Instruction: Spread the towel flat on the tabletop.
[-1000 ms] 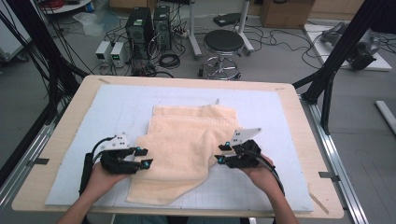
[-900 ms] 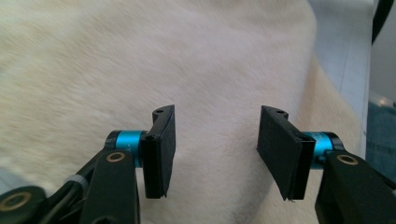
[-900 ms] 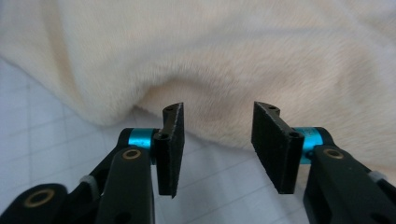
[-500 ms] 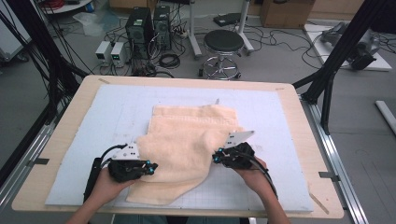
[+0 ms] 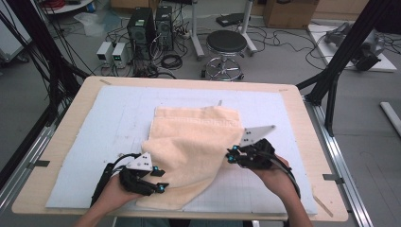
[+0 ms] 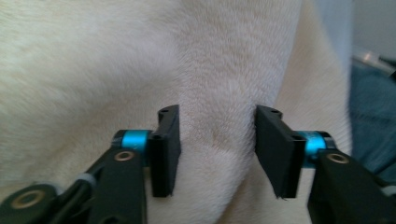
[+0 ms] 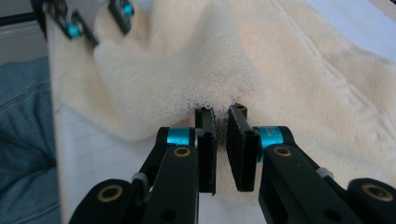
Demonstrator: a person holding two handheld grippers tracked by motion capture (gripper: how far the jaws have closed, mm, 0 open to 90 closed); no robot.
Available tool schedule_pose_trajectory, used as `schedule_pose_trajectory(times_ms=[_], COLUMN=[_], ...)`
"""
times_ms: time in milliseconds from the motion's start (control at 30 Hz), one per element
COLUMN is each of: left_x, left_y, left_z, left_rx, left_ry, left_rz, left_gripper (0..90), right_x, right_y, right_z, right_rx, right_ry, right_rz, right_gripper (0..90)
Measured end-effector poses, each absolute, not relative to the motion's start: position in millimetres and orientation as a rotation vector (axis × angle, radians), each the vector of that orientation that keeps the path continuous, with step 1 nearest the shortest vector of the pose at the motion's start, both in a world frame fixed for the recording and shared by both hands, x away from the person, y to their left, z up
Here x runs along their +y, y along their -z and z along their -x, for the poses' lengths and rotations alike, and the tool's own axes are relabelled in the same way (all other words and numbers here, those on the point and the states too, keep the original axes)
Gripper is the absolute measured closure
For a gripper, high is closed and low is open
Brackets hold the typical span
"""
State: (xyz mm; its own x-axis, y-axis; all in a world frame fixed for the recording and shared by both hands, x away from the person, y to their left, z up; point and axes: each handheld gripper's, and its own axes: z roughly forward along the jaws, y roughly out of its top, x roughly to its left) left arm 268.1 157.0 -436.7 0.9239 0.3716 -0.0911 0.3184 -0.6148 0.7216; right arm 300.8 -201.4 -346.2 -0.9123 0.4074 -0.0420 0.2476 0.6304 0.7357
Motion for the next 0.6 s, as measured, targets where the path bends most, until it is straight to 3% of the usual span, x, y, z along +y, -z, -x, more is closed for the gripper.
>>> schedule_pose_trajectory(times_ms=[67, 100, 233, 400, 467, 600], left_x=[158, 160, 181, 214, 219, 221], left_y=[434, 432, 422, 418, 420, 416], left_z=[-273, -276, -292, -327, -336, -329], left_rx=[0.497, 0.515, 0.655, 0.932, 0.982, 0.946], left_ry=[-0.106, -0.118, -0.234, -0.372, -0.363, -0.383], left_rz=[-2.271, -2.264, -2.155, -2.015, -1.994, -2.006], left_gripper=[79.3, 82.9, 84.4, 82.3, 75.0, 59.9], right_x=[-189, -182, -161, -148, -143, -147], right_y=[349, 352, 366, 391, 399, 394], right_z=[-319, -329, -368, -408, -416, -409], right_rx=[2.647, 2.649, 2.658, 2.64, 2.625, 2.593], right_ry=[-1.163, -1.154, -1.112, -1.084, -1.045, -1.085], right_rz=[-0.548, -0.563, -0.618, -0.783, -0.833, -0.823], right_gripper=[82.8, 82.8, 82.8, 78.4, 68.7, 61.2])
